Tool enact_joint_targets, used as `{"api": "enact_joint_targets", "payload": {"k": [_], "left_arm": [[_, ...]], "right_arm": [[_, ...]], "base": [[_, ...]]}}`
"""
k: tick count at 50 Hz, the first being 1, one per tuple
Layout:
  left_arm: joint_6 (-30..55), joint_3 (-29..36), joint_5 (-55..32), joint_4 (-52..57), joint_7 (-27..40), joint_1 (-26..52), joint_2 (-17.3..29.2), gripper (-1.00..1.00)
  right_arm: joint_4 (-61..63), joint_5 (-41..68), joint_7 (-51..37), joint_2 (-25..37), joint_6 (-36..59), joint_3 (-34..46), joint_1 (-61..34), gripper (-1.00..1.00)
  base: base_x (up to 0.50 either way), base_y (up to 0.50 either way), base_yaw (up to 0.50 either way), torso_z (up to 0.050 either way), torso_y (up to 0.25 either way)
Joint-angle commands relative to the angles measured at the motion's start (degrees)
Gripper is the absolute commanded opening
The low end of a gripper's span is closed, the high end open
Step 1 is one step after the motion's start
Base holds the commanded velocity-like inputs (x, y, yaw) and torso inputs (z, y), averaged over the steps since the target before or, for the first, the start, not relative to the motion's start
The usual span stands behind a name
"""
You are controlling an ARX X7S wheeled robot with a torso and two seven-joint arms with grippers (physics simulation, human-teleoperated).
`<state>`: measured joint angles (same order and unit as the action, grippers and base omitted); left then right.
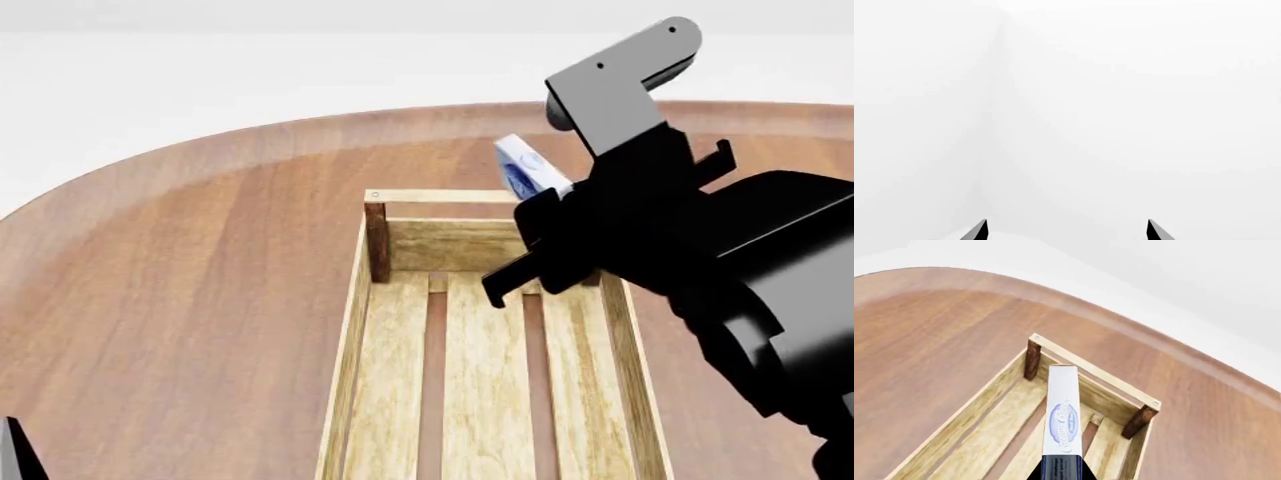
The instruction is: Pick up the cream cheese and put it in the tray.
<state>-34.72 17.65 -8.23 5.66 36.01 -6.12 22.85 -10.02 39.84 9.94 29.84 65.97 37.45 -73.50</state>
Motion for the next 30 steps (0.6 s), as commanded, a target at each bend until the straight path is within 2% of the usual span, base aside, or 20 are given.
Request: {"api": "enact_joint_targets", "payload": {"k": [1,18,30], "left_arm": [[0.16,0.18,-0.35,-0.01,-0.11,0.09,0.14,1.0],[0.51,0.46,0.02,-0.28,0.02,0.33,0.04,1.0],[0.07,-0.4,3.53,-0.57,1.96,0.14,-0.73,1.0]], "right_arm": [[-3.39,0.51,2.54,-0.96,-4.87,-2.41,1.86,-1.0],[-5.92,1.04,4.29,-1.04,-6.11,-2.32,3.0,-1.0],[-8.33,-0.95,4.88,-1.42,-8.0,-0.11,3.93,-1.0]], "base": [[0.0,0.0,0.0,0.0,0.0],[0.0,0.0,0.0,0.001,0.001],[0.0,0.0,0.0,0.0,0.001]]}}
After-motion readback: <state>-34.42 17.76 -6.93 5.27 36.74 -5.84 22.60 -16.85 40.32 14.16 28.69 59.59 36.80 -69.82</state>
